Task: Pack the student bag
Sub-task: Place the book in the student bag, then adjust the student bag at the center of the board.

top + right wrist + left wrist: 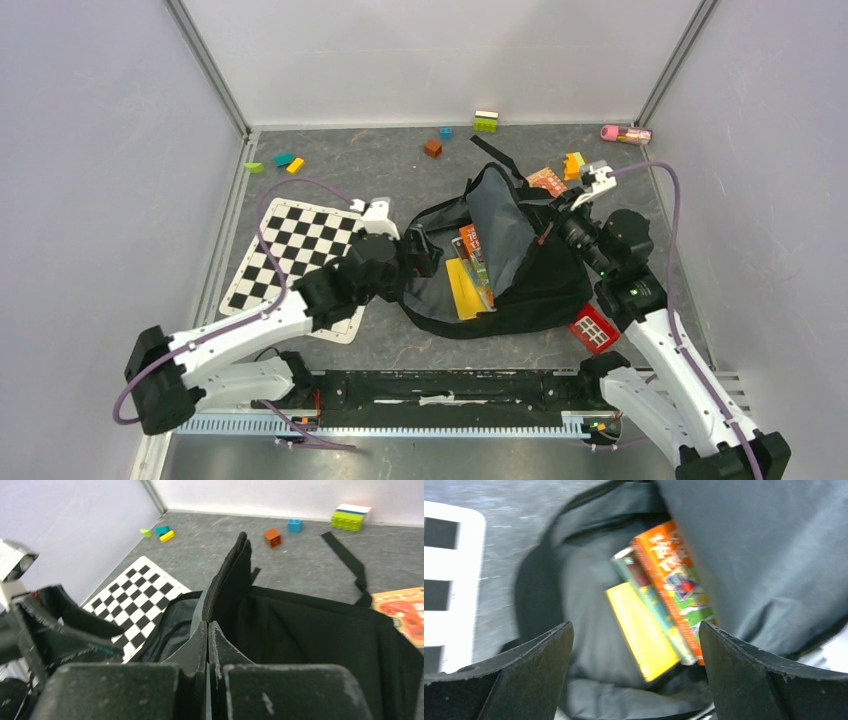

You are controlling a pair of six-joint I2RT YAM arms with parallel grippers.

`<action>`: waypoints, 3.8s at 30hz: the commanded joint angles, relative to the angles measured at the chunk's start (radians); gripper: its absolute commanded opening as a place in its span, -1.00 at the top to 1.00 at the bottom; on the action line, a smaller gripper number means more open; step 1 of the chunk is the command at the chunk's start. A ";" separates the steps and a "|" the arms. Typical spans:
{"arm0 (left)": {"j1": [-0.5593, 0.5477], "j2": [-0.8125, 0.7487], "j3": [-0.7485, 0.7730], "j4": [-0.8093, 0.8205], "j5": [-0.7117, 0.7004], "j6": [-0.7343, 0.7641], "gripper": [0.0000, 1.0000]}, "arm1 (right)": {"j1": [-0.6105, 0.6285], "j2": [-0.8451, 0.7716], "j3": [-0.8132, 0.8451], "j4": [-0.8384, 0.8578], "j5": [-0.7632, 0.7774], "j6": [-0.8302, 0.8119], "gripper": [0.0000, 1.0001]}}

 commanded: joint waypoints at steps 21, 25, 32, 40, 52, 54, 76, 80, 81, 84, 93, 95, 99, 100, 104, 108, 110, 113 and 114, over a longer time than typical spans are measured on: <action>0.426 -0.220 0.082 -0.348 0.361 0.046 -0.99 | 0.765 0.306 0.075 0.035 0.361 -0.042 -0.39; 0.451 -0.135 0.173 -0.348 0.387 0.085 -0.99 | 0.766 0.272 0.107 -0.021 0.392 -0.077 -0.85; 0.471 0.021 0.178 -0.291 0.472 0.129 -0.99 | 0.705 0.186 0.186 -0.334 0.679 -0.111 -0.96; 0.473 0.202 0.165 -0.189 0.557 0.157 -0.99 | 0.392 0.051 0.104 -0.582 0.701 -0.049 -0.96; 0.471 0.362 0.146 -0.075 0.612 0.183 -0.96 | 0.313 -0.141 -0.102 -0.685 0.831 0.222 -0.96; 0.471 0.381 0.136 -0.040 0.639 0.178 -0.79 | 0.313 -0.182 -0.136 -0.674 0.835 0.242 -0.96; 0.329 -0.130 -0.268 0.036 0.577 0.042 0.96 | 0.313 0.020 -0.395 0.047 0.631 0.164 0.80; 0.248 -0.259 -0.310 -0.042 0.535 -0.012 0.95 | 0.313 0.183 -0.309 0.160 0.618 0.066 1.00; 0.231 -0.293 -0.318 -0.059 0.522 -0.029 0.96 | 0.313 0.235 -0.273 0.176 0.611 0.033 1.00; 0.186 -0.376 -0.344 -0.088 0.497 -0.082 0.94 | 0.313 0.365 -0.175 0.221 0.588 -0.042 1.00; 0.078 -0.400 -0.385 -0.024 0.487 -0.195 0.56 | 0.313 0.576 0.025 0.284 0.499 -0.188 0.94; 0.055 -0.369 -0.368 -0.002 0.487 -0.180 0.12 | 0.313 0.568 0.049 0.258 0.492 -0.204 0.81; 0.048 -0.339 -0.276 -0.084 0.438 -0.130 -0.71 | 0.313 0.504 0.071 0.184 0.488 -0.256 0.24; 0.047 -0.342 -0.250 -0.131 0.413 -0.119 -0.85 | 0.313 0.483 0.075 0.156 0.488 -0.275 0.07; 0.054 -0.353 -0.101 -0.405 0.259 -0.075 -0.99 | 0.313 0.397 0.100 0.051 0.499 -0.327 -0.56; 0.119 -0.304 0.054 -0.712 0.161 -0.018 -0.99 | 0.315 0.342 0.137 -0.001 0.440 -0.348 -0.74; 0.176 -0.306 0.085 -0.765 0.172 0.025 -0.99 | 0.316 0.339 0.166 -0.010 0.372 -0.343 -0.76; 0.320 -0.322 0.119 -0.764 0.290 0.117 -0.99 | 0.341 0.371 0.223 -0.010 0.252 -0.329 -0.78; 0.367 -0.316 0.137 -0.761 0.336 0.148 -0.99 | 0.363 0.387 0.243 -0.013 0.239 -0.332 -0.79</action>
